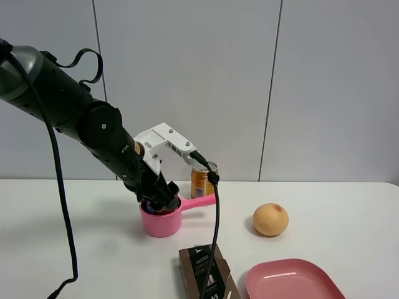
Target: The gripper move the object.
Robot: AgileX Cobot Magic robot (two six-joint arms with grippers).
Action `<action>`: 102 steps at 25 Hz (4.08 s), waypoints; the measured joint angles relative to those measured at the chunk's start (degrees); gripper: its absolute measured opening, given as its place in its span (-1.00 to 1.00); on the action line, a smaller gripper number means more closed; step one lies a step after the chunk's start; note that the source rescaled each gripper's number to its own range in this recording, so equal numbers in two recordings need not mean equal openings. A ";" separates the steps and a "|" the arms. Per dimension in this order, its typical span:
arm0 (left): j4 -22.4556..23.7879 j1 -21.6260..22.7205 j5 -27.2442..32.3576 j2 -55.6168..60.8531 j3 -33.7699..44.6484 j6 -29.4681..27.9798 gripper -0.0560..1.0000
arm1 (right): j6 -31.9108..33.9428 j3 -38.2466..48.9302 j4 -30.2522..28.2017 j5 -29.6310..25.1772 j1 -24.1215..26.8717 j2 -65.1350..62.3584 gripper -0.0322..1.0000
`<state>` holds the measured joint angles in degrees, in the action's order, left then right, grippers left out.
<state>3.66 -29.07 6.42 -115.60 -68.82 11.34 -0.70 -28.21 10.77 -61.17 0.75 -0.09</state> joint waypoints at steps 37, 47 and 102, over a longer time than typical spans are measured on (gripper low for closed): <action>-12.55 34.15 28.40 62.50 14.60 2.53 0.04 | 0.00 0.00 0.00 0.00 0.00 0.00 1.00; -15.79 48.81 45.03 86.08 21.63 2.83 0.04 | 0.00 0.00 0.00 0.00 0.00 0.00 1.00; -5.26 33.62 55.03 114.04 40.35 -6.65 -0.16 | 0.00 0.00 0.00 0.00 0.00 0.00 1.00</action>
<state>-1.60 4.54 61.45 -1.56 -28.47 4.69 -0.70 -28.21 10.77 -61.17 0.75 -0.09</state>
